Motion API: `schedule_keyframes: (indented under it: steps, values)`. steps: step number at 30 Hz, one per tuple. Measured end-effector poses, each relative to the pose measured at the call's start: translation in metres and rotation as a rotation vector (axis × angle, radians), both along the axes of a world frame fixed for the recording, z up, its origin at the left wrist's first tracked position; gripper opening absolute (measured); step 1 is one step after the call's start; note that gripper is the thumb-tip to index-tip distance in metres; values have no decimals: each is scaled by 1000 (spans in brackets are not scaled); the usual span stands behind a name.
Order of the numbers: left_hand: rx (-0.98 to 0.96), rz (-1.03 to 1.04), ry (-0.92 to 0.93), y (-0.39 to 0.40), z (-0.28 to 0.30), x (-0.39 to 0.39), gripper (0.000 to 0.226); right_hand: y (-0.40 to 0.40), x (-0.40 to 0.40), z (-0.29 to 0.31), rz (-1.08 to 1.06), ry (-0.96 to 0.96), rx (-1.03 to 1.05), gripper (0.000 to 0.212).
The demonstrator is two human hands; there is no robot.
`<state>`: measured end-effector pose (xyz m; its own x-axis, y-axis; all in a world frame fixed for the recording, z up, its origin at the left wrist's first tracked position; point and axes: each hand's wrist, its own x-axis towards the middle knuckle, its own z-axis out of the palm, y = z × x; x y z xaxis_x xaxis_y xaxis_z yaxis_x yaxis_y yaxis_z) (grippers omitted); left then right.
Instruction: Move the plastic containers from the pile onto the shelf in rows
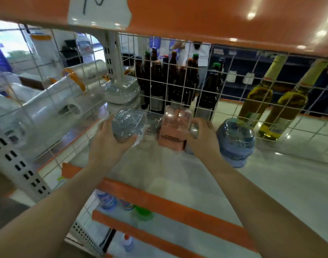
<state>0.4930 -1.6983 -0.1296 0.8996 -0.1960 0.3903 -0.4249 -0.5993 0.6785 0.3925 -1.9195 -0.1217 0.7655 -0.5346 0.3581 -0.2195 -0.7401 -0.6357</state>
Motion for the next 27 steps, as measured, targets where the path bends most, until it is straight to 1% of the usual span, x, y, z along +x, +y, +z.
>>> schedule_keyframes:
  steps: [2, 5, 7, 10, 13, 16, 19, 21, 24, 27]
  values:
    - [12, -26, 4, 12, 2, 15, 88, 9, 14, 0, -32, 17, -2, 47]
    - [4, -108, 51, 28, 4, 32, 95, 23, 32, -1, -68, 34, 5, 49]
    - [-1, -171, 63, 35, 3, 40, 98, 33, 41, -1, -81, -17, 30, 45]
    - [52, -264, 50, 41, 3, 48, 91, 41, 52, -4, -81, -124, 2, 35]
    - [82, -358, -7, 46, 3, 51, 88, 50, 56, -2, -111, -165, -29, 31]
    - [107, -452, -48, 47, 5, 50, 95, 59, 59, 3, -72, -181, 0, 29]
    - [139, -502, -15, 44, 13, 47, 93, 68, 58, 12, 40, -77, 111, 29]
    - [95, -540, -21, 41, 18, 45, 96, 74, 56, 17, 87, -30, 189, 34]
    - [104, -602, -78, 39, 26, 38, 100, 75, 55, 25, 133, -6, 311, 38]
    - [152, -667, -127, 37, 29, 30, 99, 72, 49, 33, 213, 33, 497, 31]
